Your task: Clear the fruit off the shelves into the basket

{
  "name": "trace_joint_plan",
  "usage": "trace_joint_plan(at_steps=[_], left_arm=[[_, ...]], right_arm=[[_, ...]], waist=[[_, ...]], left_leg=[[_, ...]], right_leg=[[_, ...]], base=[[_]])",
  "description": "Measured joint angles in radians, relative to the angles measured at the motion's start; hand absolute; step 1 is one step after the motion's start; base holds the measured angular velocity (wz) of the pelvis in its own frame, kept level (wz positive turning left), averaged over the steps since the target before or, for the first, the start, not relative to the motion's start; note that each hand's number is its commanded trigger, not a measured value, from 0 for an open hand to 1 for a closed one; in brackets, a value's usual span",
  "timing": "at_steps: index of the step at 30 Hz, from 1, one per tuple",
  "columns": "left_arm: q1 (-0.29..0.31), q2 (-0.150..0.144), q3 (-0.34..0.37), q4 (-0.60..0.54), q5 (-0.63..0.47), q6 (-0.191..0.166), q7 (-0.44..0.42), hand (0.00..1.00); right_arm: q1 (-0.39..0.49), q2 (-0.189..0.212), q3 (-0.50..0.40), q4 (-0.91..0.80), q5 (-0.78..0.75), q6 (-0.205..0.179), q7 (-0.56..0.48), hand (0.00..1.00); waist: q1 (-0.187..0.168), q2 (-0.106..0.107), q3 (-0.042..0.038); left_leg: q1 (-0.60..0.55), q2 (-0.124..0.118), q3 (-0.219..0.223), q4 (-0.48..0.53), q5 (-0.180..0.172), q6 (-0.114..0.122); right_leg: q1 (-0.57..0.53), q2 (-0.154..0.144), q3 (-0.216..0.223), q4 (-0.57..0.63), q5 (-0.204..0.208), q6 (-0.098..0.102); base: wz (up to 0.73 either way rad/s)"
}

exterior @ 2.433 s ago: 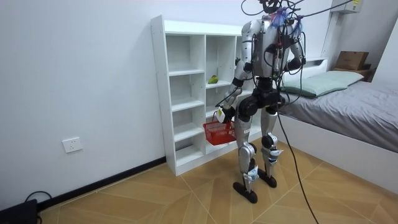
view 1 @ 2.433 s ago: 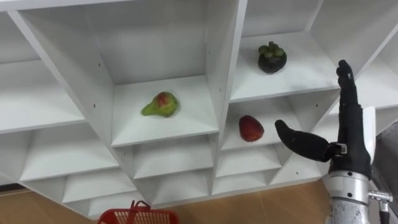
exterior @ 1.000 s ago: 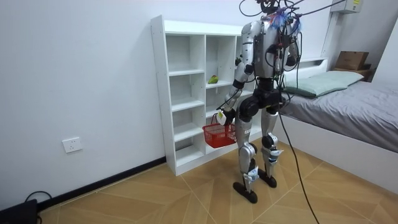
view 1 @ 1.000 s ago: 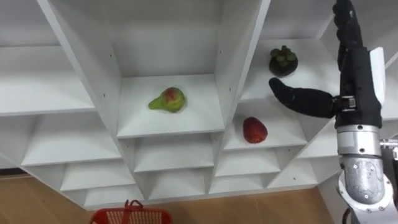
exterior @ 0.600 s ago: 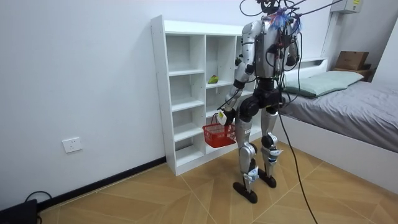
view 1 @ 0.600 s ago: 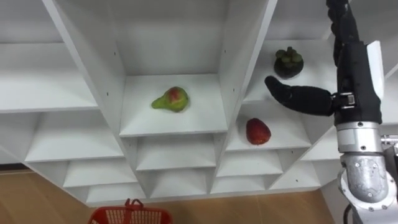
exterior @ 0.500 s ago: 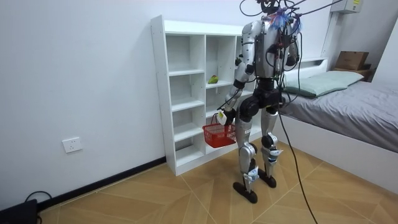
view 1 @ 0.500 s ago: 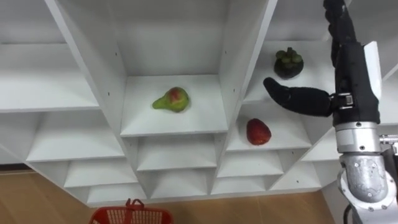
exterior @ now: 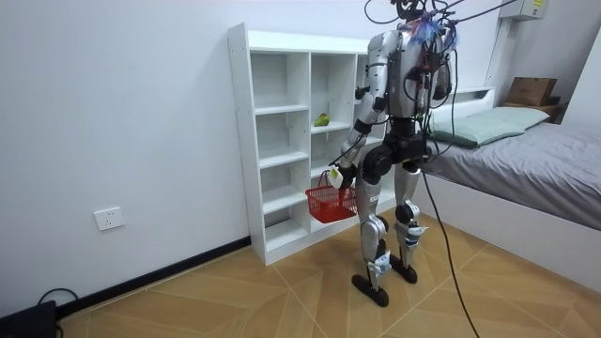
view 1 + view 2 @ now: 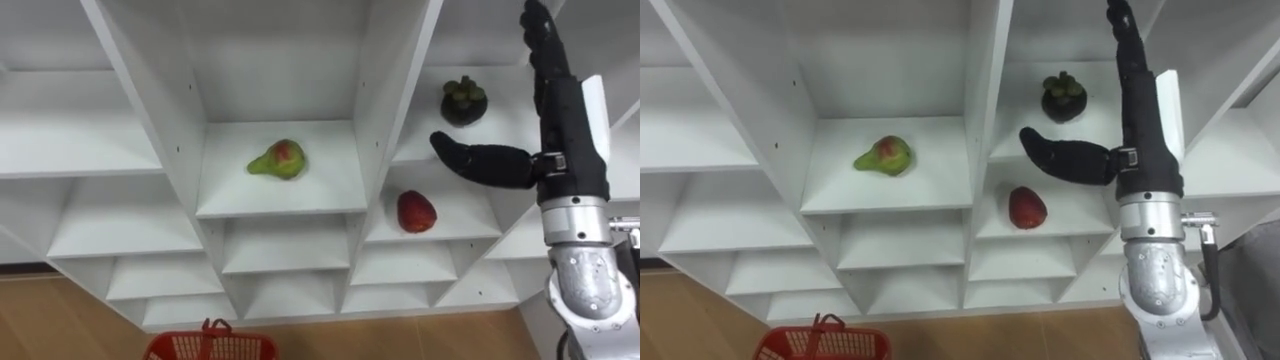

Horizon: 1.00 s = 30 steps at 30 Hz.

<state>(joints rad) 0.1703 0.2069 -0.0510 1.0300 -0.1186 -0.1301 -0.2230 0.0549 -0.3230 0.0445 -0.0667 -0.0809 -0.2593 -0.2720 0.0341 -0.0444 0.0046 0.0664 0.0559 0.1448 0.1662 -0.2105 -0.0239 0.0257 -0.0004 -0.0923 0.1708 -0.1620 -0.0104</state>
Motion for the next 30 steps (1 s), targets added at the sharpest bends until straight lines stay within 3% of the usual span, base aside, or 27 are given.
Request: trace_joint_plan(at_steps=[10,24,30], left_arm=[[0.003,-0.004,0.008,0.001,0.003,0.003,0.022,1.00],[0.010,-0.004,0.027,-0.003,0.003,0.016,0.044,1.00],[0.009,-0.005,0.028,-0.006,0.002,0.020,0.046,1.00]], right_arm=[[-0.001,0.000,-0.019,0.031,0.042,0.037,-0.013,0.00],[-0.088,-0.003,-0.087,0.134,0.053,0.049,-0.015,0.00],[-0.120,-0.003,-0.087,0.135,0.065,0.084,-0.006,0.00]], waist=[[0.001,-0.004,0.0018],[-0.007,-0.016,0.0006],[-0.002,-0.018,0.0017]], left_leg=[[0.006,0.000,-0.008,0.000,0.000,0.000],[0.008,-0.002,-0.008,0.000,0.002,0.000],[0.004,-0.002,-0.011,-0.002,0.002,0.000]], right_leg=[[0.010,-0.002,-0.020,0.001,0.000,0.000],[0.011,-0.005,-0.022,-0.001,0.000,0.000],[0.008,-0.004,-0.023,-0.001,0.000,0.000]], base=[[0.02],[0.00],[0.00]])
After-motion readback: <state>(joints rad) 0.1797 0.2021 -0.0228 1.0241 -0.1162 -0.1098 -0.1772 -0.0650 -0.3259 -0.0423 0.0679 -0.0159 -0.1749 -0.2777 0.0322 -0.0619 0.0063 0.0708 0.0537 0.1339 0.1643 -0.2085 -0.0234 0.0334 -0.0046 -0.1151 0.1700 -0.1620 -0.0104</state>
